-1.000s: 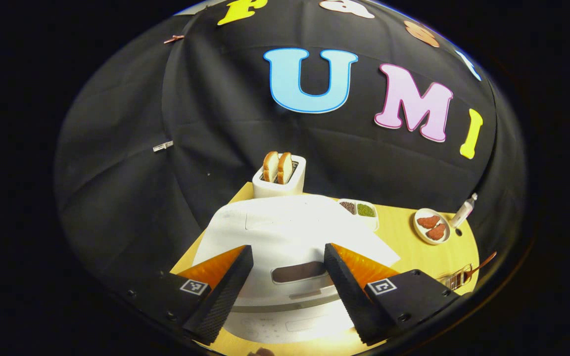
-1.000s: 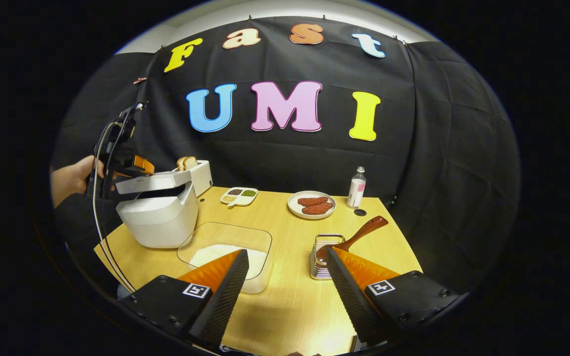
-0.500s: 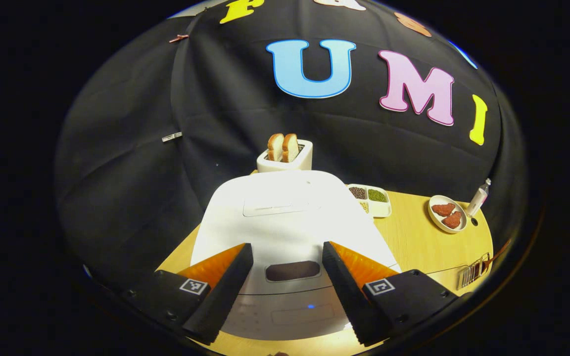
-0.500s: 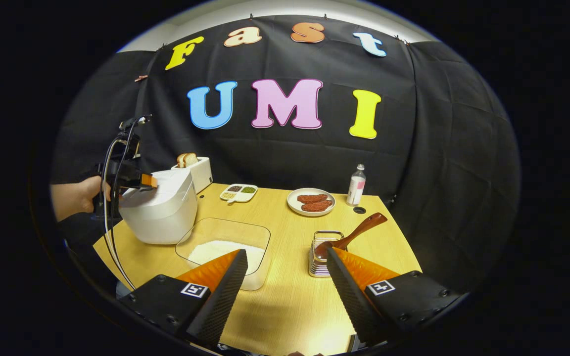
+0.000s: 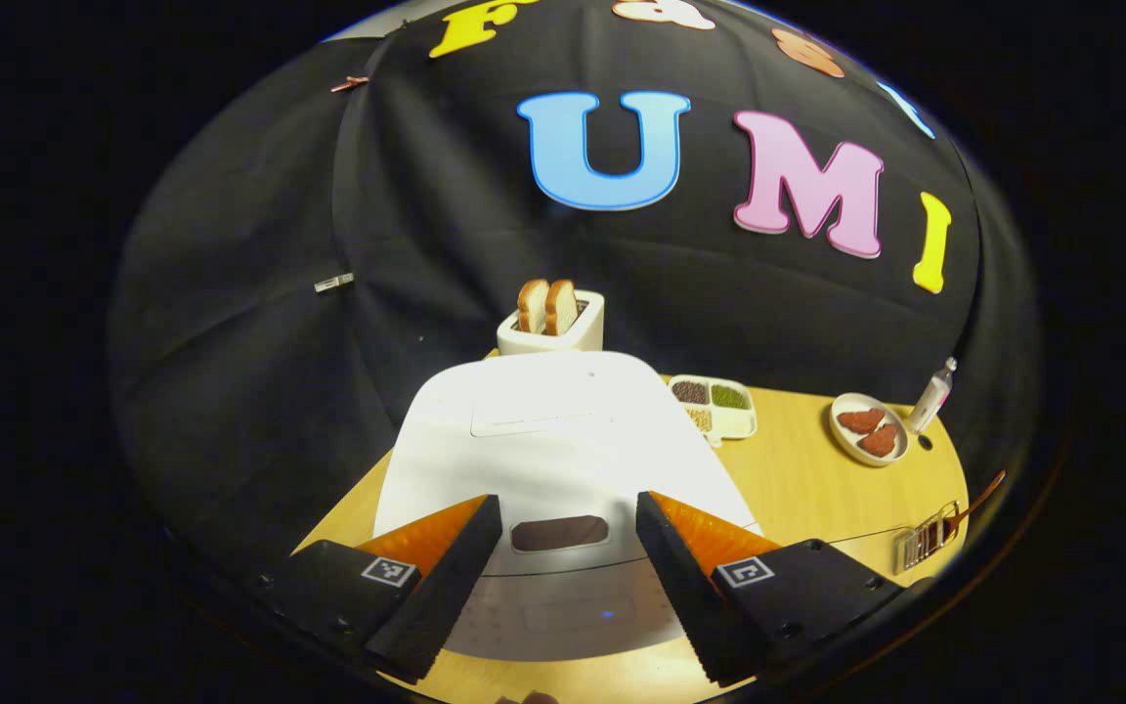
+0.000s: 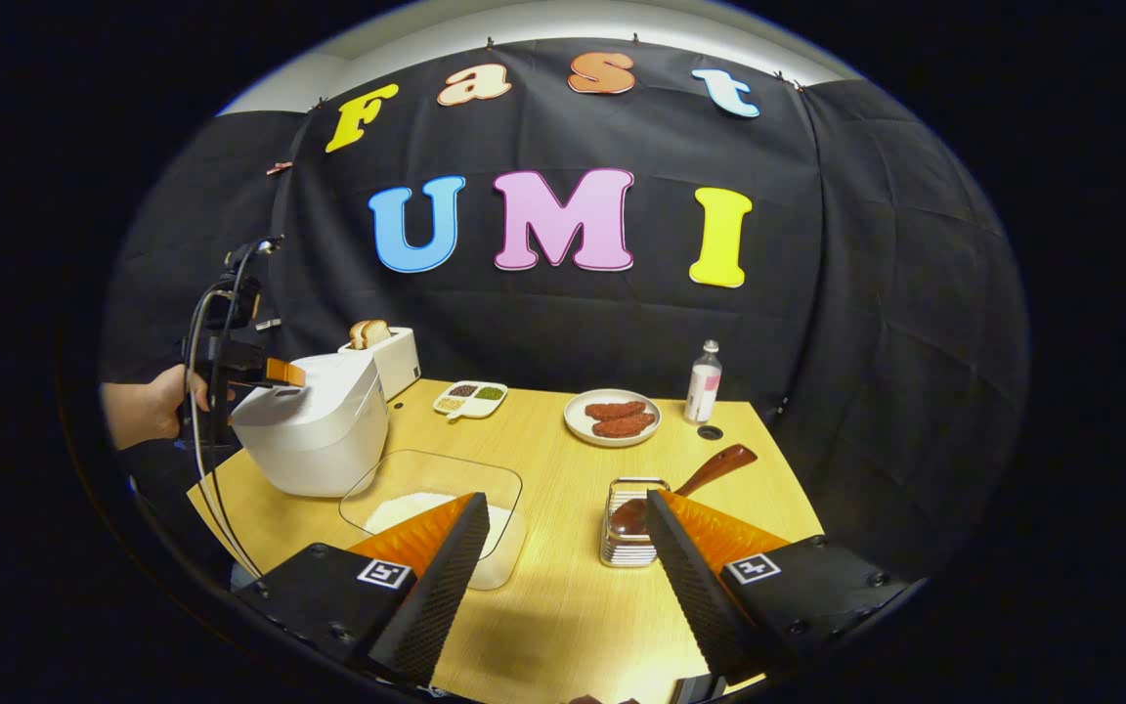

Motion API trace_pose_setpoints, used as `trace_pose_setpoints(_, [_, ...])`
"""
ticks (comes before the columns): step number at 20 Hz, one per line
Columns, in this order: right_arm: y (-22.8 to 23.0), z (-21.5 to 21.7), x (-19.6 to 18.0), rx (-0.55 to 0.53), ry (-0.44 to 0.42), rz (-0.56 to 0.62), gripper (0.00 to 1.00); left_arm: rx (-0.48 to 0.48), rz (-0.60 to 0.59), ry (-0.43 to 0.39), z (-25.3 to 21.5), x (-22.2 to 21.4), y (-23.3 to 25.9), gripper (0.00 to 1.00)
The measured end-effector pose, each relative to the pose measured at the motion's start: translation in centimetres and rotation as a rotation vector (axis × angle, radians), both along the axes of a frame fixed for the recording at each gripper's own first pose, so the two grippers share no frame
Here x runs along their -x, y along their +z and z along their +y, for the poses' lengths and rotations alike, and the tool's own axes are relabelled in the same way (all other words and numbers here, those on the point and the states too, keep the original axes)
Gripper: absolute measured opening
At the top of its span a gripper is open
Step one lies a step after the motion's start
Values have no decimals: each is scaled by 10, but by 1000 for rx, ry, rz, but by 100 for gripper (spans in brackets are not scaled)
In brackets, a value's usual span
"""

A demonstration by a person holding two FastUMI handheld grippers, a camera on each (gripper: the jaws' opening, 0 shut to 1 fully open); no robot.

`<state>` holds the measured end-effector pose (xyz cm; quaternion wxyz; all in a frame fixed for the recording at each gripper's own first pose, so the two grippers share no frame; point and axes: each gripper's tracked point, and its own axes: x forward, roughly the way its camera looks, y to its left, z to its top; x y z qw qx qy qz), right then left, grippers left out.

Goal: Close the left gripper, press the button to open the rice cooker; take a wooden spoon from the chopstick holder with the right hand, scoop a spoonful of rice and pour it into the rice cooker, then put the wooden spoon back into the chopstick holder.

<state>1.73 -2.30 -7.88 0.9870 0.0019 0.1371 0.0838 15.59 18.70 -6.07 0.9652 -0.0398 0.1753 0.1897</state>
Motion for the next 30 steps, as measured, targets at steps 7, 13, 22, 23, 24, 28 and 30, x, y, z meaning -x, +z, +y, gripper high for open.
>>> trace_pose_setpoints(7, [73, -37, -30, -8, 1, -168, 100, -198, -276, -43, -81, 79, 116, 96])
trace_pose_setpoints(13, [112, -61, -23, -35, -55, -226, 100, -165, -385, -107, -154, 134, 149, 96])
trace_pose_setpoints(22, [123, -16, 33, -77, -187, -236, 99, -135, -401, -198, -167, 172, 142, 97])
trace_pose_setpoints(23, [121, -11, 39, -80, -196, -238, 99, -144, -412, -212, -165, 176, 142, 96])
trace_pose_setpoints(24, [118, -7, 45, -74, -209, -245, 99, -146, -426, -227, -162, 181, 141, 96])
trace_pose_setpoints(28, [111, 9, 67, -78, -247, -251, 99, -119, -447, -246, -142, 198, 127, 97])
trace_pose_setpoints(30, [109, 11, 74, -58, -264, -252, 99, -91, -435, -246, -136, 205, 118, 97])
